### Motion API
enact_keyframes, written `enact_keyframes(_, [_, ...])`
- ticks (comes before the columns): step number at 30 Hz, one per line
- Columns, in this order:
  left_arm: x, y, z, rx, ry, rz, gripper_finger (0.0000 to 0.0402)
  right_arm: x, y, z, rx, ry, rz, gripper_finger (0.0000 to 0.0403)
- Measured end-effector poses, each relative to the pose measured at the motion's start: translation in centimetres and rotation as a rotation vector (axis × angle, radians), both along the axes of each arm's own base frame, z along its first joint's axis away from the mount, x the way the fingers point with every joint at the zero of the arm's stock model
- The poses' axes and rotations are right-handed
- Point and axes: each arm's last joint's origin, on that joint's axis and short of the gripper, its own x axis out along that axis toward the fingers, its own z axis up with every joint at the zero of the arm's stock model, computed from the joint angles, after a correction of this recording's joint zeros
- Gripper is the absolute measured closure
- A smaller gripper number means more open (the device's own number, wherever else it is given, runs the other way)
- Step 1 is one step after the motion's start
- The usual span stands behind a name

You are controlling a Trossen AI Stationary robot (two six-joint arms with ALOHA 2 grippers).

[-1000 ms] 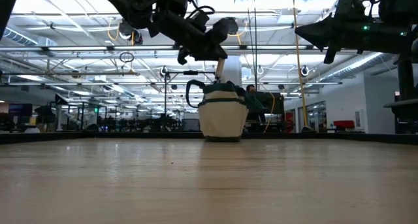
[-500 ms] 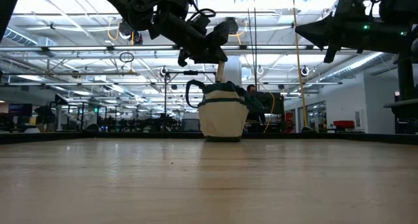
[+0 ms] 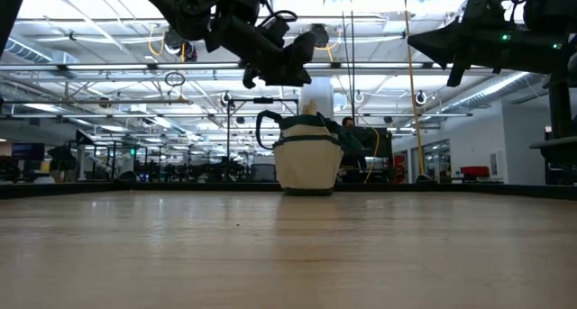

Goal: Pick & Place Garden tools in Gardening bag
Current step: Put the hand rake into the gardening bag

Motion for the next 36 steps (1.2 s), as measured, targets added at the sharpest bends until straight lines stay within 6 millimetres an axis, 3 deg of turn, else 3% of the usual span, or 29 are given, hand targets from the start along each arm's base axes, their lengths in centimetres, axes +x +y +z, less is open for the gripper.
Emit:
enact_keyframes(10, [-1.8, -1.5, 3.6, 0.070, 0.005, -0.030, 0.0298, 0.0, 0.0, 0.0, 0.000, -0.001, 0.000, 0.0403])
enact_keyframes(21, [-3.0, -6.7, 5.2, 0.055, 0.101, -0.157, 0.0298, 0.0, 0.0, 0.1, -0.002, -0.007, 0.001, 0.0403])
enact_keyframes(36, [-4.8, -13.2, 6.2, 0.043, 0.165, -0.154, 0.0298, 0.0, 0.0, 0.0, -0.001, -0.003, 0.001, 0.0403])
